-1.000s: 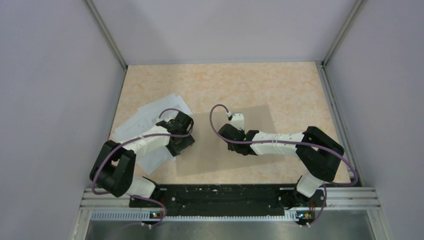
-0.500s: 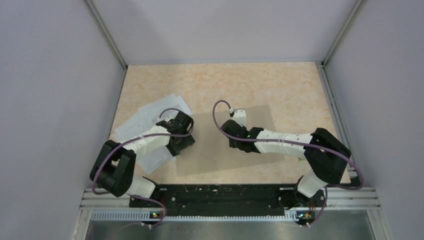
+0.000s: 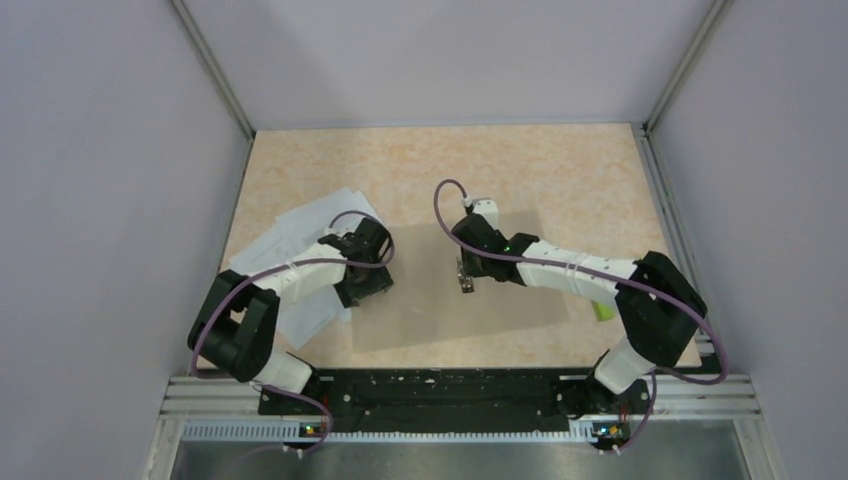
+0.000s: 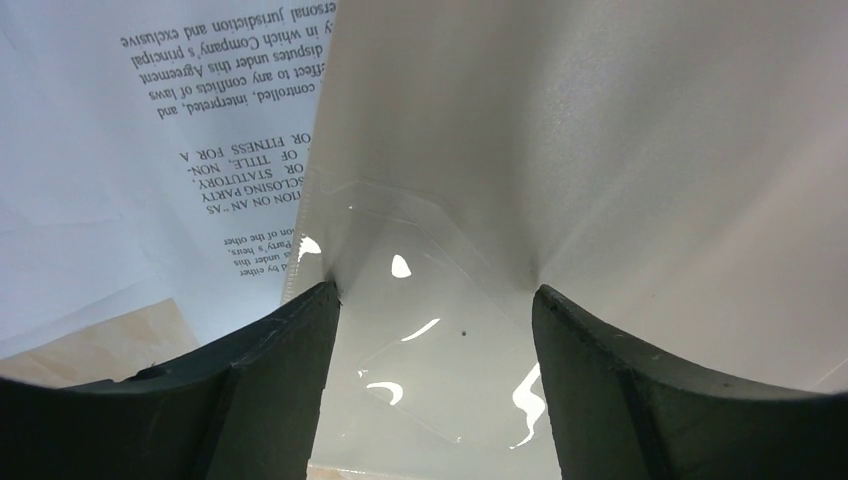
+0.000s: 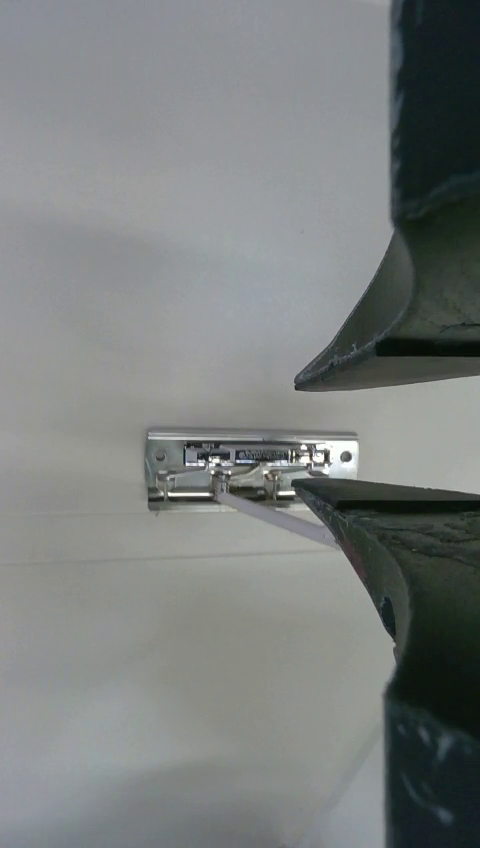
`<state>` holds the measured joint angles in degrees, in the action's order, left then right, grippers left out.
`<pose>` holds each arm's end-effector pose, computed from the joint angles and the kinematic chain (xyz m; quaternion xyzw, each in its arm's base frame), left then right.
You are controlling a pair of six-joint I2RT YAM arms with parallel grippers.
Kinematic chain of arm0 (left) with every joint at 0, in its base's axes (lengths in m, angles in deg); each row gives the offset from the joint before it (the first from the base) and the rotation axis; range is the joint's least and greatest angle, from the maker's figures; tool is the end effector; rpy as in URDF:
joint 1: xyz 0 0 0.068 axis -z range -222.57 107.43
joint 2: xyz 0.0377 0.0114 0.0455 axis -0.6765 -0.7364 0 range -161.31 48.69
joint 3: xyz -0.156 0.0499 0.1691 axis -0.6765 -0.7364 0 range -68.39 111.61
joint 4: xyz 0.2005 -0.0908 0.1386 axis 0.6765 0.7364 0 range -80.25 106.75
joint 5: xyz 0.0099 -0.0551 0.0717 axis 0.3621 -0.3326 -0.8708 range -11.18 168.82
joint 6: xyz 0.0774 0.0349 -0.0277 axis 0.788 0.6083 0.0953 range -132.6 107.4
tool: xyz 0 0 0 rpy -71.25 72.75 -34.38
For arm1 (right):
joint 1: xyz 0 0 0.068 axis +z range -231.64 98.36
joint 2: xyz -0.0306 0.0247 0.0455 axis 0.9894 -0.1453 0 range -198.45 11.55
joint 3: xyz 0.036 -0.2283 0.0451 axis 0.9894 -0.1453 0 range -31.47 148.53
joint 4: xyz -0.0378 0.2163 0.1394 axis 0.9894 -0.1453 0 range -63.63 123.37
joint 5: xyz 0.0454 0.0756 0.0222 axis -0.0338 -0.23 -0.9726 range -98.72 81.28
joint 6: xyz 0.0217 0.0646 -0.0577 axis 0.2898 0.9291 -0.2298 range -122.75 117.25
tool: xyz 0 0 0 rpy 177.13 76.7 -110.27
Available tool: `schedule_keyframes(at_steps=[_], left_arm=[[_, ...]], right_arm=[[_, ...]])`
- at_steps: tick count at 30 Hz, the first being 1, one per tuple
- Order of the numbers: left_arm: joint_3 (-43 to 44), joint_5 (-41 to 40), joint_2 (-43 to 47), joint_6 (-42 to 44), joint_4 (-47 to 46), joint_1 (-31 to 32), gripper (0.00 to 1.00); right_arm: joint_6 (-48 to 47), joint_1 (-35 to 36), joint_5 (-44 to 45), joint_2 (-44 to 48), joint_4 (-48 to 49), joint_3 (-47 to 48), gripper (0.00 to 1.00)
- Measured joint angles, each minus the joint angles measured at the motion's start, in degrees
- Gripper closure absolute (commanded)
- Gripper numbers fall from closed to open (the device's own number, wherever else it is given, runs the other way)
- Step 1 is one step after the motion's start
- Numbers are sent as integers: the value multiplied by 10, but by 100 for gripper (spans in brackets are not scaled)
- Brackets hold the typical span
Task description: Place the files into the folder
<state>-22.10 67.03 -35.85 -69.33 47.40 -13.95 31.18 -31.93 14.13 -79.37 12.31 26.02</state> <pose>0.2396 -0.1122 0.0866 -0.2520 0.9546 -0.0079 0.1589 0.2470 0.2435 0.1347 -0.0683 0.9329 0.0588 0.3486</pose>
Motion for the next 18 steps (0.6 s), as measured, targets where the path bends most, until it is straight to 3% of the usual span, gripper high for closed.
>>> schedule_keyframes(at_steps=[4, 11, 18], left_arm=[[14, -3, -5, 18, 2, 2, 24], [75, -5, -5, 48, 7, 6, 23], [121, -5, 7, 83, 14, 7, 23]], right_arm=[[-21, -24, -22, 14, -12, 0, 58], [-29, -28, -68, 103, -2, -26, 81], [-23, -29, -169, 153, 46, -130, 88]])
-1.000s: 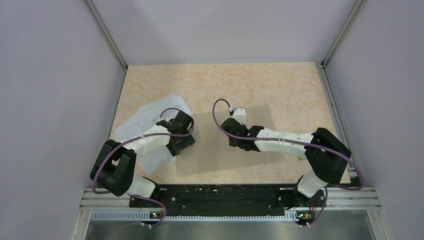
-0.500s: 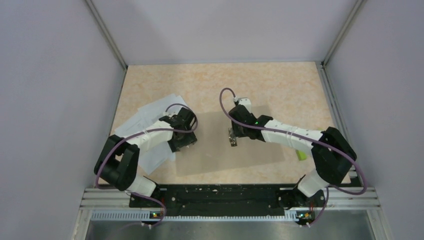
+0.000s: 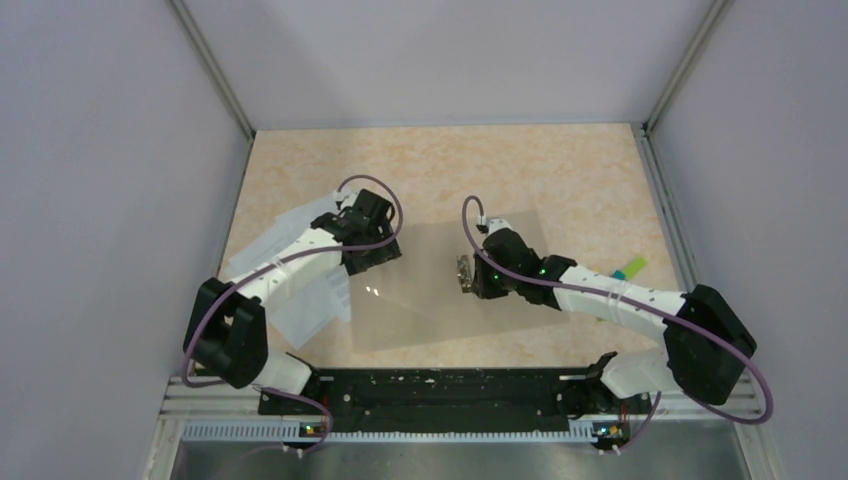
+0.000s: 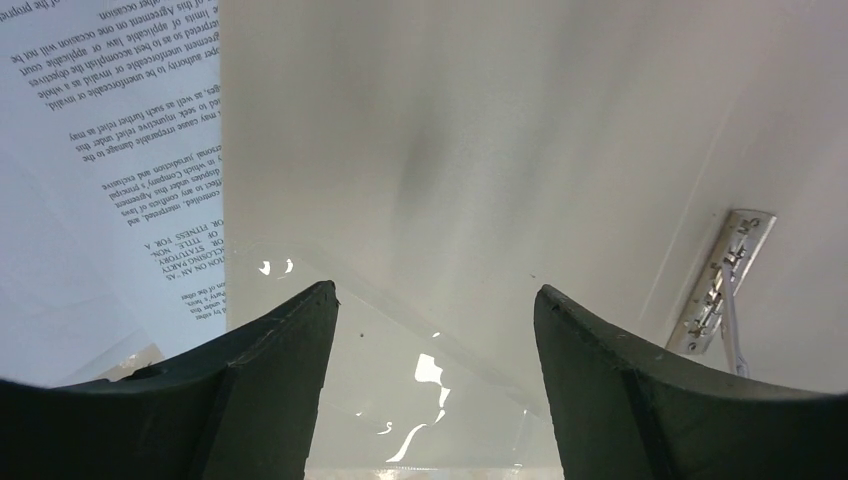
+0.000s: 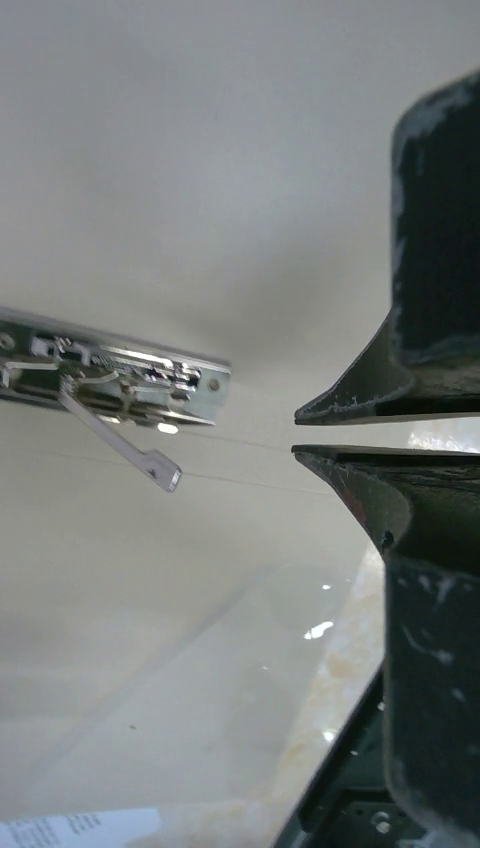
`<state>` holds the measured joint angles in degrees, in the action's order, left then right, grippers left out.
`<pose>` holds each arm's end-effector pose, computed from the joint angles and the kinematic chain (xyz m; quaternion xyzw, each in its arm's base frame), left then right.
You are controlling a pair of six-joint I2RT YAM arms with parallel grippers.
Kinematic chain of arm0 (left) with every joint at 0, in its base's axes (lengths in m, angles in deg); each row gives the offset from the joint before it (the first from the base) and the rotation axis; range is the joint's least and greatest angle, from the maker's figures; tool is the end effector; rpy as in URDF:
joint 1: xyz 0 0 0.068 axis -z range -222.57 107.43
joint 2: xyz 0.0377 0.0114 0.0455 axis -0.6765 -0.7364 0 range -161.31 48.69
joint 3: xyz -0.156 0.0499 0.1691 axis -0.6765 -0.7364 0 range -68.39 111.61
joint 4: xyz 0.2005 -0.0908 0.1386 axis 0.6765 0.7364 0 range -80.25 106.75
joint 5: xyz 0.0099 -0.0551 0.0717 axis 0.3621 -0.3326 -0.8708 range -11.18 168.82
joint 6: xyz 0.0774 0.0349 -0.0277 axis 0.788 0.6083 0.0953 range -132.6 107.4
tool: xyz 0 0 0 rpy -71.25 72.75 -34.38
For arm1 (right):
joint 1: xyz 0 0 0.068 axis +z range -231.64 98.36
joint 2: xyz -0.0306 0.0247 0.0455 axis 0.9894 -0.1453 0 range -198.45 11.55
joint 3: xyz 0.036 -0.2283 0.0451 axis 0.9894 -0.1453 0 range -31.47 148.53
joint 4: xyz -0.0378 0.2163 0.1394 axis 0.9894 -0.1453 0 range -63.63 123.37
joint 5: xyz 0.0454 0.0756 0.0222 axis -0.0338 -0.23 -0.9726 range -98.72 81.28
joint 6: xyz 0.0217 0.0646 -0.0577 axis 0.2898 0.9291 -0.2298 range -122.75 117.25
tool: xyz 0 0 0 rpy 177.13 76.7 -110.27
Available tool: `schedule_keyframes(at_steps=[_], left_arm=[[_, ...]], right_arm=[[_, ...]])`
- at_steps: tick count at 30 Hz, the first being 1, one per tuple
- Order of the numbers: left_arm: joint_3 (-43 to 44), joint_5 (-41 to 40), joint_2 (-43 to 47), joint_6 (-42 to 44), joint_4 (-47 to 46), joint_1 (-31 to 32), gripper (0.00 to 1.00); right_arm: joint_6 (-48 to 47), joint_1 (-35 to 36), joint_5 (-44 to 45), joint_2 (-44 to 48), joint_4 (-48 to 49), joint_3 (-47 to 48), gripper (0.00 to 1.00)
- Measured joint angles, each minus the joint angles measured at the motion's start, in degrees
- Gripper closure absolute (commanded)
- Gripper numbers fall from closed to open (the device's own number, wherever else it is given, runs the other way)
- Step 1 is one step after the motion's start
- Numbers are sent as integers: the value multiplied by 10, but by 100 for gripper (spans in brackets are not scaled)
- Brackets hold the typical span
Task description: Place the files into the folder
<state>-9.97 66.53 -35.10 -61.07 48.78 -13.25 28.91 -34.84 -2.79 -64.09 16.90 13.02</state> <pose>0.2760 -0.1356 0.1503 -0.1846 0.9521 -0.0571 0.2370 0.2161 0.2180 0.1439 -0.1041 0.9255 0.1910 0.3102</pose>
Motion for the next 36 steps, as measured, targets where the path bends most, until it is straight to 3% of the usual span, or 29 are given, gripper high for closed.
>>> schedule_keyframes(at_steps=[9, 23, 28, 36], left_arm=[[5, 11, 37, 22, 0, 0, 22], [5, 9, 71, 37, 3, 0, 22], [5, 9, 75, 44, 7, 0, 22], [7, 9, 80, 54, 16, 0, 22]], right_arm=[[1, -3, -104, -71, 84, -4, 91], [-40, -79, -134, -236, 96, 146, 91], [-50, -89, -138, -282, 90, 190, 87], [-62, -95, -137, -306, 62, 249, 70]])
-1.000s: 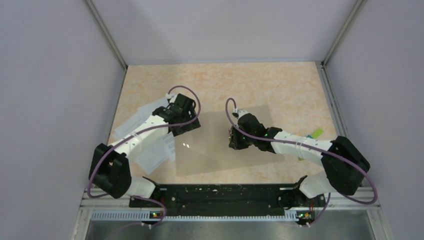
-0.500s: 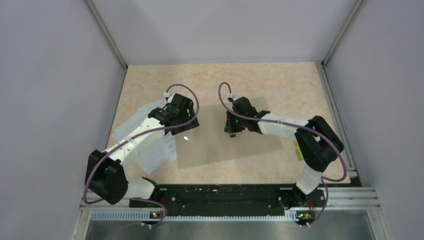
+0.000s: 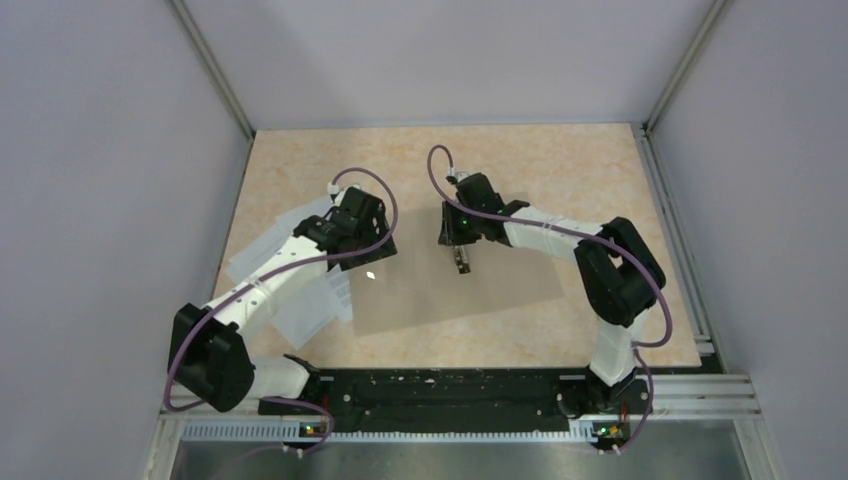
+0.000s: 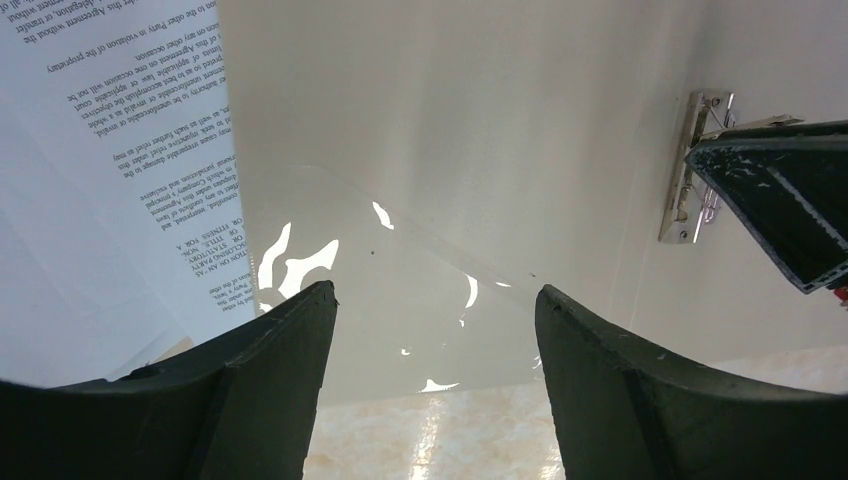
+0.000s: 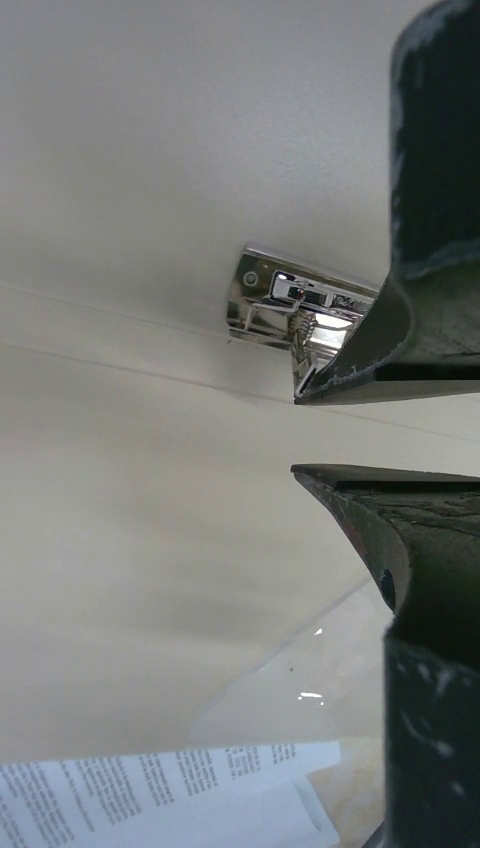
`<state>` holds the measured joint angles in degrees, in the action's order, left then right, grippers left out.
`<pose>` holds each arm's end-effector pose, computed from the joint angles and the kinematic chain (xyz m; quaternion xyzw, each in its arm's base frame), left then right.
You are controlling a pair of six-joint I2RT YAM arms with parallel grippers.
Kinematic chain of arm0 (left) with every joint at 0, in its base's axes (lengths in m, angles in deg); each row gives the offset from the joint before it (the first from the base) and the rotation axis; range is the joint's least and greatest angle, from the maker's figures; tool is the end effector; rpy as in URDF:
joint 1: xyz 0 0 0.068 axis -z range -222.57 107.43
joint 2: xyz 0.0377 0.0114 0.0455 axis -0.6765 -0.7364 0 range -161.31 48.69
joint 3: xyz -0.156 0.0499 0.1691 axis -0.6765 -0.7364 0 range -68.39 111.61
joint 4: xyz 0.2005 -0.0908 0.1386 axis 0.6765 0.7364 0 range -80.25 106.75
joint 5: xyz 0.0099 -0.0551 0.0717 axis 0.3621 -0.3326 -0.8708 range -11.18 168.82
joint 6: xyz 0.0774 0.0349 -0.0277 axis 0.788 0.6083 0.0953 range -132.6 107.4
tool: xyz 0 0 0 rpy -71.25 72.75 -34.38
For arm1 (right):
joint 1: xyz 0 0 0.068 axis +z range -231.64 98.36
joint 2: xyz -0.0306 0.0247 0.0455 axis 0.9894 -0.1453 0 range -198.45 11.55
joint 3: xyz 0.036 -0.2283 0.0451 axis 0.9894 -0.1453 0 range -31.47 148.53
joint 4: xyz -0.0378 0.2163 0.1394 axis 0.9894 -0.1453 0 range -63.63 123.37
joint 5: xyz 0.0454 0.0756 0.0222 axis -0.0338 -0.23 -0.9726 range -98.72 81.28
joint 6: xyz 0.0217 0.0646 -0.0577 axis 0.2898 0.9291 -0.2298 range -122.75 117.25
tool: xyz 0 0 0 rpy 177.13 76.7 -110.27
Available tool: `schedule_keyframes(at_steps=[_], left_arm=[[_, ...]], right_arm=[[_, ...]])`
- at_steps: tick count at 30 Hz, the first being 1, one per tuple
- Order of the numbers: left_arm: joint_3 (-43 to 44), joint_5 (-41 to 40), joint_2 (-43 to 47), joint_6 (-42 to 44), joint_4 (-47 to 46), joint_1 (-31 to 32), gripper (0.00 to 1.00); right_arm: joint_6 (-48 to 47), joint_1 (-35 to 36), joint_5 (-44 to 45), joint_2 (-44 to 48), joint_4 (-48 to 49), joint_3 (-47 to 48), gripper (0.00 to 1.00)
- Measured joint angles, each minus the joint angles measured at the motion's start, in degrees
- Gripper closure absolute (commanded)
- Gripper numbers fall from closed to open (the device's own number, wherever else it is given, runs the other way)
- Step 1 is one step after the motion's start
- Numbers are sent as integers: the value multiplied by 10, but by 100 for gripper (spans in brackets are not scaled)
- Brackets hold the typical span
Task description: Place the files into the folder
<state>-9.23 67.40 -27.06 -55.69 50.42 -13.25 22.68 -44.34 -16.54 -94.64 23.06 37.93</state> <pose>0.2670 -0.1319 0.1918 -0.1423 0.9445 -0.0887 0.2827 0.3258 0.2618 0.1200 -0.1208 0.9210 0.2441 0.2786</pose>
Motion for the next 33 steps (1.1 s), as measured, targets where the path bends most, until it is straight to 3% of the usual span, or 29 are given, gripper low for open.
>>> schedule_keyframes(at_steps=[10, 20, 27, 33], left_arm=[[1, 1, 0, 9, 1, 0, 22], [1, 1, 0, 12, 0, 0, 22], [1, 7, 0, 13, -5, 0, 22], [1, 16, 0, 12, -14, 0, 22]], right_arm=[[-16, -9, 6, -31, -4, 47, 68], [-30, -16, 5, -68, -22, 76, 53], [-32, -16, 33, -16, -74, 73, 47], [-34, -15, 89, 49, -90, 36, 53]])
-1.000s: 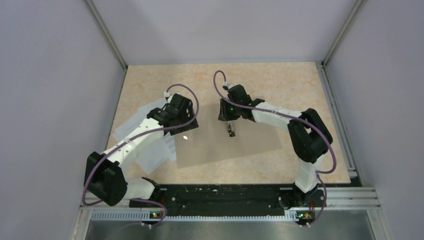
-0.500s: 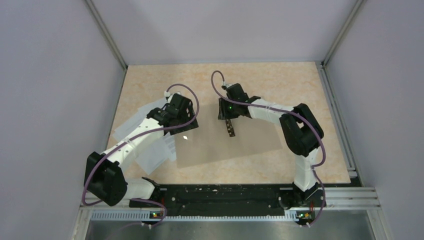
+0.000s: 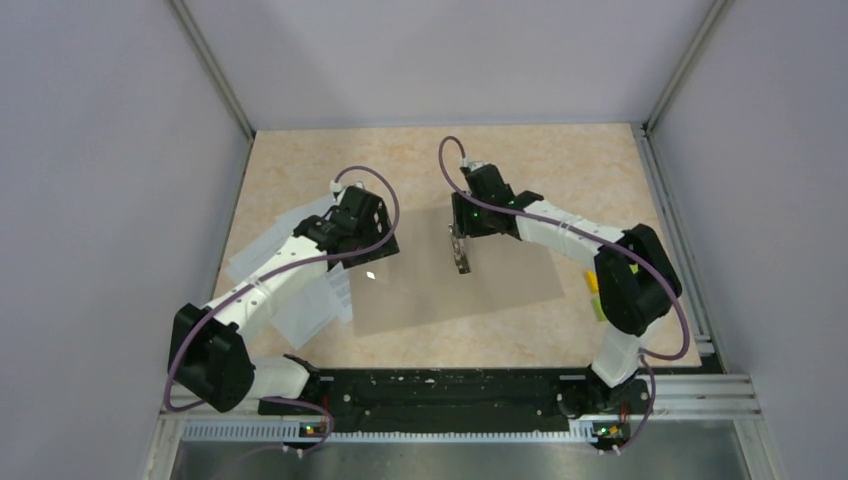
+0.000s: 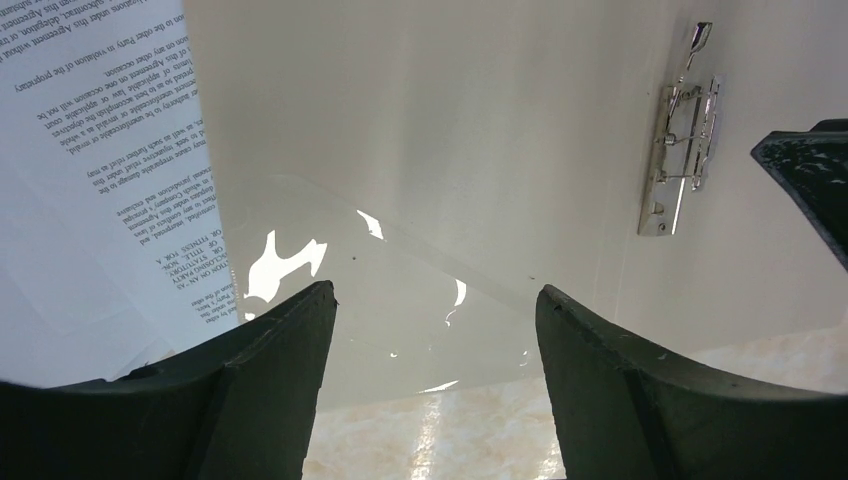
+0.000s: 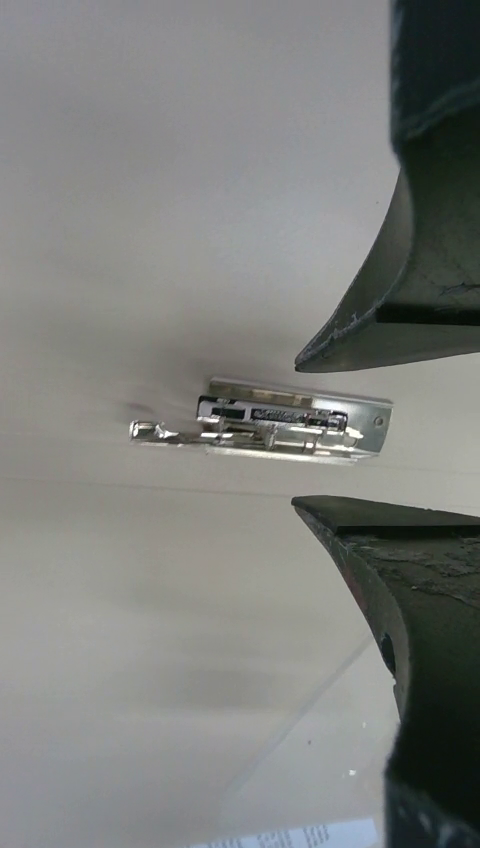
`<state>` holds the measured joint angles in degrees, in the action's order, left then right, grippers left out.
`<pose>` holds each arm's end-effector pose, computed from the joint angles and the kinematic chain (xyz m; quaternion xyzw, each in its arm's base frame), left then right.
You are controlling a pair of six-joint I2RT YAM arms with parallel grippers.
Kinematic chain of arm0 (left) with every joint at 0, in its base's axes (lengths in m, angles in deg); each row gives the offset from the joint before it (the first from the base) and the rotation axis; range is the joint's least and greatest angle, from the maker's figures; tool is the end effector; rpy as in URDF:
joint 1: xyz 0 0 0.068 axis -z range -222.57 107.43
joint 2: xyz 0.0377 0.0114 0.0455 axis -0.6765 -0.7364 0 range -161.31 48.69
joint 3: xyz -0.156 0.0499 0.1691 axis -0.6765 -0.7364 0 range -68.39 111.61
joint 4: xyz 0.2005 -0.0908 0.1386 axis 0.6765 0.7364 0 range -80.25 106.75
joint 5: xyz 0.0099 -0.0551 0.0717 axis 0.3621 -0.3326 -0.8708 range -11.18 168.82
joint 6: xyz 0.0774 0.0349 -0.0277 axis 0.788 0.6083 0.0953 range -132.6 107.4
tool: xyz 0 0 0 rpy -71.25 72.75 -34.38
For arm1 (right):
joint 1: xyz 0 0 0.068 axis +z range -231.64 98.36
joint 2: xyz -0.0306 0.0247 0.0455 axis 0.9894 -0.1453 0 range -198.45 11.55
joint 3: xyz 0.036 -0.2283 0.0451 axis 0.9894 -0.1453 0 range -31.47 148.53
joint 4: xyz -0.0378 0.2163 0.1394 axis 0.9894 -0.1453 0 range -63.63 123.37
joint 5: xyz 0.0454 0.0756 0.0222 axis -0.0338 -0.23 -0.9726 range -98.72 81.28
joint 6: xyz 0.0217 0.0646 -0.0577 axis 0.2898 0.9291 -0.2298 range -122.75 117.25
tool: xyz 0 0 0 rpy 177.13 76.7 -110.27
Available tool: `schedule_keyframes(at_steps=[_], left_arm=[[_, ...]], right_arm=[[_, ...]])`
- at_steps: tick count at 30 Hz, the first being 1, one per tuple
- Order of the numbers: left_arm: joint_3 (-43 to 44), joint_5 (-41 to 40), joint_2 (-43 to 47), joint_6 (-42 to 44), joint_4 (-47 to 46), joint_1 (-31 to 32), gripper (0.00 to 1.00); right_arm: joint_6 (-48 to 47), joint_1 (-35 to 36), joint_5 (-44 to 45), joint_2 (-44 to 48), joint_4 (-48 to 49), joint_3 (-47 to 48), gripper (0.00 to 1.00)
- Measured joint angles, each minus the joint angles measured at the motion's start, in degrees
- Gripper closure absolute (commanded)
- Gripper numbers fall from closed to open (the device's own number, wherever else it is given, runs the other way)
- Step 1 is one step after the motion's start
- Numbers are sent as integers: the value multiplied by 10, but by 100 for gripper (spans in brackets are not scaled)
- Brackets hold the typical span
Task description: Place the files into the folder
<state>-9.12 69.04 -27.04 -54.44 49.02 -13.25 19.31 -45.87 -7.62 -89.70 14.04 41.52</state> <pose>0.2690 -0.1356 0.1942 -0.1288 0.9437 -0.1046 0.2862 0.3339 0.2387 0.1586 -0.1078 0.9260 0.1671 0.3210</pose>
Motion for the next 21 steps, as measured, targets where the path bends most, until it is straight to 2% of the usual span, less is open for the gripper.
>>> schedule_keyframes(at_steps=[5, 14, 18, 21], left_arm=[[0, 9, 0, 0, -5, 0, 22], [0, 12, 0, 0, -6, 0, 22], [0, 12, 0, 0, -6, 0, 22], [0, 12, 0, 0, -6, 0, 22]], right_arm=[[0, 6, 12, -9, -18, -14, 55], [1, 21, 22, -58, -18, -13, 64], [3, 21, 29, -72, -17, -13, 80], [5, 21, 38, -72, -17, -12, 87]])
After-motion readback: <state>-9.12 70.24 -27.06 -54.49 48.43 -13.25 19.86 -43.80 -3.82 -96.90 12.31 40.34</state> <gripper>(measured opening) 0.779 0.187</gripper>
